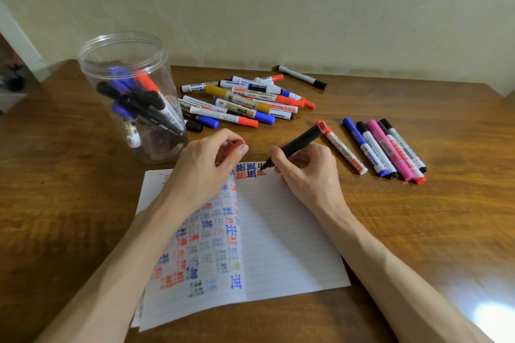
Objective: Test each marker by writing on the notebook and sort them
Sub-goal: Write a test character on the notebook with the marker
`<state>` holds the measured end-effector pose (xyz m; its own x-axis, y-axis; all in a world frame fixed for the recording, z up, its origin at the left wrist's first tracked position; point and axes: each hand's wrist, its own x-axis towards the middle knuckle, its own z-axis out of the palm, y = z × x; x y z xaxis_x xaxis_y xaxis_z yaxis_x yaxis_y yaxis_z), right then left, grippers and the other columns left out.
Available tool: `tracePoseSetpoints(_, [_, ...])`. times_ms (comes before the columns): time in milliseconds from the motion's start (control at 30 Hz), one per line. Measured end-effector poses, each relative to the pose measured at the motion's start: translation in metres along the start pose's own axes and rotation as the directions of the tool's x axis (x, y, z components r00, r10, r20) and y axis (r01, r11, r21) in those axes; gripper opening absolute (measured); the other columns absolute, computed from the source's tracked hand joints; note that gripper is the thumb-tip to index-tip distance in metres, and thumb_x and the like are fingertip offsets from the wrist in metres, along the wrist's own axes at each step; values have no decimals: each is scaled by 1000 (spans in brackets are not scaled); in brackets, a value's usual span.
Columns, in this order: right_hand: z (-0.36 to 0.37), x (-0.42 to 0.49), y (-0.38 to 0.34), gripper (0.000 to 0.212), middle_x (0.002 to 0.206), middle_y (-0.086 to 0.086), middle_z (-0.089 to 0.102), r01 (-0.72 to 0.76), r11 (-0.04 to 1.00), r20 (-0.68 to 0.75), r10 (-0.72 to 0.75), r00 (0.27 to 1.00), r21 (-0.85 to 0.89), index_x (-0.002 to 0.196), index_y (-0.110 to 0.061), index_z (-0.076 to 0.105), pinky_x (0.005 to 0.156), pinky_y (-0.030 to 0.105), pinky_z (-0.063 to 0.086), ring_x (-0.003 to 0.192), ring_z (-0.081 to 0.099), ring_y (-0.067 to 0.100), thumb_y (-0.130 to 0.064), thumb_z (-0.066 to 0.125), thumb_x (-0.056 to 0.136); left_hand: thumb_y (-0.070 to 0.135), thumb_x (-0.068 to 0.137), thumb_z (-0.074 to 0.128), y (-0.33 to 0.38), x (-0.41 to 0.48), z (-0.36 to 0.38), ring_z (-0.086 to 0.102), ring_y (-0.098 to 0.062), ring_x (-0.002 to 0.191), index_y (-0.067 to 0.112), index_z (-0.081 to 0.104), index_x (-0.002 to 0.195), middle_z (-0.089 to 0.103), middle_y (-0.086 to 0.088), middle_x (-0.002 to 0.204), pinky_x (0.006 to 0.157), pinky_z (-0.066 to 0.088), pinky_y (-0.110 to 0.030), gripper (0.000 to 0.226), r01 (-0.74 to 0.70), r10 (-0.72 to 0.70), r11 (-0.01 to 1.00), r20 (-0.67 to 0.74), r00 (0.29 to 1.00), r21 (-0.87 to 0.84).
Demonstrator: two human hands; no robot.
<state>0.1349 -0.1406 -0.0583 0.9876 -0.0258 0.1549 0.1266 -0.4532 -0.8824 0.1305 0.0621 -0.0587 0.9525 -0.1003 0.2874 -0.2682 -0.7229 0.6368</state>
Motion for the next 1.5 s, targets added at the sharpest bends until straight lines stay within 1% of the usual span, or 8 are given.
tracePoseSetpoints(200, [1, 1, 0, 12, 80, -7, 76, -13, 1000, 17, 14, 1000, -22, 81, -27, 71, 73, 27, 62, 77, 74, 7, -30, 76, 91, 47, 98, 51, 0, 0, 0, 64, -3, 98, 26, 65, 119, 68, 11, 106, 75, 50, -14, 32, -8, 8, 1000, 3, 1000, 7])
tracePoseSetpoints(433, [1, 0, 1, 18, 75, -4, 76, -27, 1000, -50, 27, 998, 7, 77, -23, 72, 81, 44, 62, 78, 74, 15, -32, 75, 92, 47, 98, 52, 1, 0, -1, 65, -2, 96, 25, 66, 118, 69, 11, 105, 74, 48, -12, 33, -15, 15, 1000, 5, 1000, 11])
tracePoseSetpoints(634, [0, 0, 0, 18, 80, -11, 74, -5, 1000, -14, 5, 1000, -30, 77, -33, 66, 79, 35, 62, 82, 72, 9, -33, 75, 93, 48, 98, 51, -1, 0, 0, 63, -1, 95, 25, 65, 119, 67, 12, 104, 73, 47, -11, 34, -16, 16, 1000, 8, 1000, 13])
tracePoseSetpoints(767, [0, 1, 1, 14, 77, -10, 74, -21, 999, 1, 22, 1000, -34, 79, -25, 70, 76, 34, 62, 81, 71, 9, -30, 75, 91, 55, 96, 43, 0, 0, -1, 65, 0, 96, 27, 64, 120, 68, 13, 104, 74, 50, -13, 43, -44, 44, 999, 14, 999, 5])
tracePoseSetpoints(1000, [-4, 3, 0, 9, 81, -7, 75, -66, 991, -49, 72, 996, 116, 87, -27, 69, 70, 20, 58, 79, 74, 5, -28, 73, 95, 53, 91, 56, 6, -1, -3, 62, 6, 96, 38, 64, 120, 64, 23, 105, 73, 45, -5, 34, -75, 75, 997, 53, 996, -2])
tracePoseSetpoints(1167, [-8, 1, -5, 2, 84, 3, 76, -79, 947, -41, 96, 994, 312, 96, -17, 72, 60, 19, 53, 66, 70, 10, -19, 73, 97, 25, 92, 73, 2, -1, -1, 63, 1, 103, 29, 66, 120, 69, 14, 113, 78, 46, -5, 29, -84, 83, 996, 24, 996, 6])
tracePoseSetpoints(1300, [-10, -1, -7, 3, 80, 5, 77, -64, 932, -15, 74, 997, 356, 94, -19, 72, 59, 22, 53, 63, 70, 15, -19, 72, 97, 22, 88, 77, 2, -1, 0, 68, -4, 104, 25, 66, 116, 73, 8, 113, 81, 55, -14, 31, -56, 56, 998, 6, 998, -38])
tracePoseSetpoints(1501, [-11, -4, -10, 5, 82, 6, 77, -54, 918, 36, 43, 998, 394, 97, -15, 72, 58, 24, 52, 65, 70, 16, -19, 73, 97, 24, 87, 78, 3, -1, 0, 70, -3, 101, 27, 65, 112, 73, 10, 110, 77, 56, -13, 28, -73, 73, 997, 9, 997, -22])
